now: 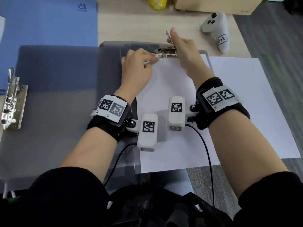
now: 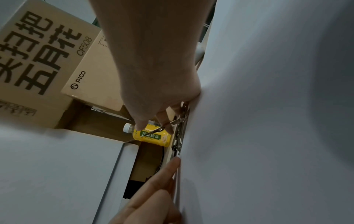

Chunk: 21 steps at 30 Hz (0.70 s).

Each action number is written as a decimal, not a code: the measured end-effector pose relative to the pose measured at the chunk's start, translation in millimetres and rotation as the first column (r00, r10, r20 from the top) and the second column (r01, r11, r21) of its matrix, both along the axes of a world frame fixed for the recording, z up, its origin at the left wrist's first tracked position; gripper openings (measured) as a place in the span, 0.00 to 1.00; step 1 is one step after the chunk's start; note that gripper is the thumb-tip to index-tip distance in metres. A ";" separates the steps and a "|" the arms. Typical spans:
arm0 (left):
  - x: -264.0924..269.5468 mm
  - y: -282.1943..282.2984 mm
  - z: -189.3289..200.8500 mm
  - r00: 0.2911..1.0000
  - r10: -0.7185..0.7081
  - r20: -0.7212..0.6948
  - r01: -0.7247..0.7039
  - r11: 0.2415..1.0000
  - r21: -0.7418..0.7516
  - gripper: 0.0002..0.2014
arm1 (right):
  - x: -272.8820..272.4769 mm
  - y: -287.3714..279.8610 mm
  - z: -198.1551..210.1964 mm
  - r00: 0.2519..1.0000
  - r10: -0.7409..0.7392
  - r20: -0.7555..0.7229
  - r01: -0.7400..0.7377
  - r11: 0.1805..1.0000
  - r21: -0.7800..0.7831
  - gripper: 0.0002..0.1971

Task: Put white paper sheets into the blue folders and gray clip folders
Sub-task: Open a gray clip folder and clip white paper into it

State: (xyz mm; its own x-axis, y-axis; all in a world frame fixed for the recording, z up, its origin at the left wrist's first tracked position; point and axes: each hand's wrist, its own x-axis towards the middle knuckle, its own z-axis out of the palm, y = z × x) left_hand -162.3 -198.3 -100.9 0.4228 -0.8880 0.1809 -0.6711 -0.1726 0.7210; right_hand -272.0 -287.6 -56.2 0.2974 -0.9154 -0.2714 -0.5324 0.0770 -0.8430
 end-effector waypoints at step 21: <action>-1.7 -2.0 -0.6 1.000 0.001 -0.005 -0.001 1.000 0.023 0.21 | 30.4 -39.0 -17.3 0.868 0.099 -0.486 -0.135 0.990 -0.039 0.41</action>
